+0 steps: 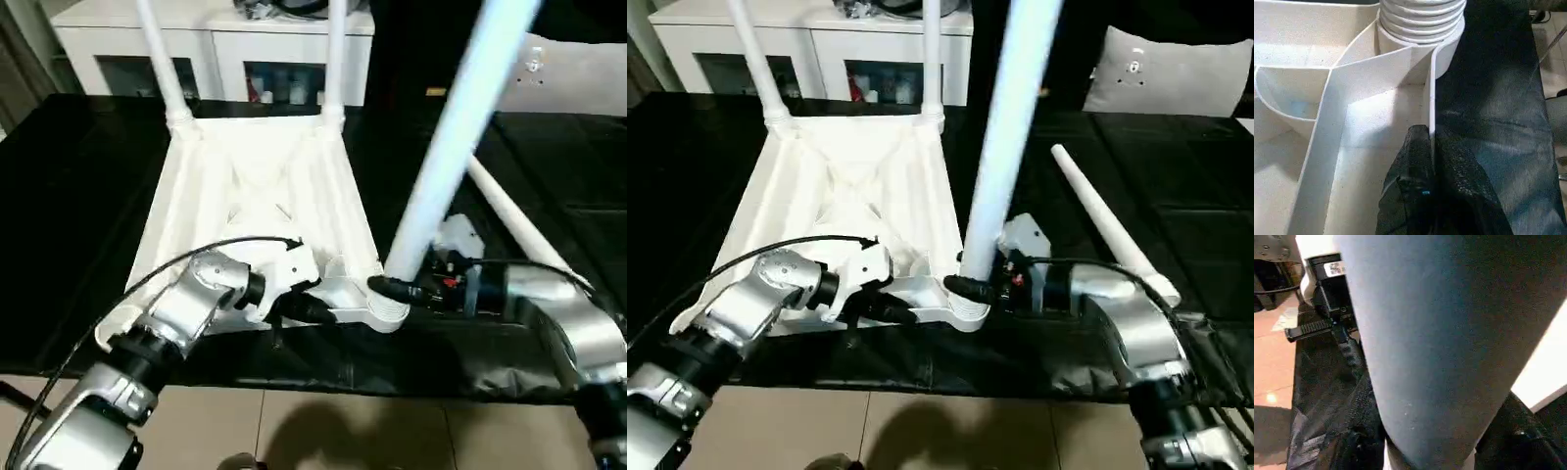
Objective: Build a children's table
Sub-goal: Insert table leg to table base, then rotate leg to tighten
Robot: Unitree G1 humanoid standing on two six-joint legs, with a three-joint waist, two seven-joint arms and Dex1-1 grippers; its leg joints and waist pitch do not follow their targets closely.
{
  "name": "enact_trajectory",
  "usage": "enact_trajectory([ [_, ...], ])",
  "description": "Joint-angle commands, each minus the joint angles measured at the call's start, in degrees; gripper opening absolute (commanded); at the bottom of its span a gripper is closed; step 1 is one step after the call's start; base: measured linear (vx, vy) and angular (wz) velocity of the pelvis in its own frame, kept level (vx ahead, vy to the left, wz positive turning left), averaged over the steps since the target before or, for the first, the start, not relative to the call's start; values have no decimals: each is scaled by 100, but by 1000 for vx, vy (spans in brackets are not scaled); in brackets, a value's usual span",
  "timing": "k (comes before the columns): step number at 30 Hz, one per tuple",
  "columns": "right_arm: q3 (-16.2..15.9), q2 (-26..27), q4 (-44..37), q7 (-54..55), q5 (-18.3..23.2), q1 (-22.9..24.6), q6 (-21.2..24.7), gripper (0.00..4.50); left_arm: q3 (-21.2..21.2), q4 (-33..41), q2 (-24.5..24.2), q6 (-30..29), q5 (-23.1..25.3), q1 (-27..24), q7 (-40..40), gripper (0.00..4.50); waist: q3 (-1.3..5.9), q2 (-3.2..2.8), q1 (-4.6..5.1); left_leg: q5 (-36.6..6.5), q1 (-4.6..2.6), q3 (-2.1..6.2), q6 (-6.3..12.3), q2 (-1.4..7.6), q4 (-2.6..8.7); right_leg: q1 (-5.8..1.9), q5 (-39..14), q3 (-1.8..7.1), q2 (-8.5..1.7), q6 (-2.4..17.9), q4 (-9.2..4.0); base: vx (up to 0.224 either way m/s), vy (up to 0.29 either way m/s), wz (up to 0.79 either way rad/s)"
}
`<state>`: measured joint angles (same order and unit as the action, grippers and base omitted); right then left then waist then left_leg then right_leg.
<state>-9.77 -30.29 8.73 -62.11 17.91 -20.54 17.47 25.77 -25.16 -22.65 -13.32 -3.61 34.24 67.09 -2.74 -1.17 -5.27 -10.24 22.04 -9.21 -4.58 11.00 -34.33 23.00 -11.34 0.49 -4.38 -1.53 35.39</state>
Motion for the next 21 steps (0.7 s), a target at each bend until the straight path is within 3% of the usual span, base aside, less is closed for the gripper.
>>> enact_trajectory([
  [1, -487, -103, 365, -331, -228, 278, 328, 188, -364, -53, -205, 118, 76, 384, -178, 0, 368, 53, 0, -1098, -103, -42, 223, 108, 413, -254, -401, 46, -202, 1464, -365, 0, 0, 0],
  [9, -447, -7, 375, -267, -193, 336, 299, 188, -378, -121, -183, 131, 78, 366, -166, 0, 368, 58, 1, -1126, -99, -40, 198, 111, 419, -256, -446, 42, -205, 1444, -369, 0, 0, 0],
  [12, -186, 271, 286, 416, -167, 422, 471, 188, -513, 40, -121, -227, -16, 217, -399, 0, 362, 47, 8, -1135, -95, -39, 164, 107, 433, -243, -485, 44, -206, 1423, -373, 0, 0, 0],
  [16, 42, 673, 408, 1467, -341, 338, 852, 188, -745, 485, 231, -1021, -105, -67, -1165, 0, 306, 53, 66, -1676, -109, -20, -59, 105, 501, -212, -1378, 46, -209, 1245, -442, 0, 0, 0],
  [18, 104, 941, 560, 1986, -459, 203, 1016, 188, -775, 732, 533, -1425, -66, -191, -1619, 0, 284, 75, 133, -1822, -80, -3, -147, 94, 524, -212, -1740, 37, -208, 1132, -464, 0, 0, 0],
  [19, 179, 1167, 718, 2330, -483, 74, 1180, 188, -743, 896, 747, -1633, -32, -253, -1849, 0, 283, 87, 211, -1915, -55, 18, -215, 67, 543, -218, -2179, 11, -202, 917, -499, 0, 0, 0],
  [21, 244, 1301, 846, 2539, -492, -16, 1230, 188, -725, 949, 882, -1744, -10, -258, -1978, 0, 295, 88, 266, -1997, -75, 19, -209, 61, 535, -182, -2373, 5, -205, 809, -548, 0, 0, 0],
])
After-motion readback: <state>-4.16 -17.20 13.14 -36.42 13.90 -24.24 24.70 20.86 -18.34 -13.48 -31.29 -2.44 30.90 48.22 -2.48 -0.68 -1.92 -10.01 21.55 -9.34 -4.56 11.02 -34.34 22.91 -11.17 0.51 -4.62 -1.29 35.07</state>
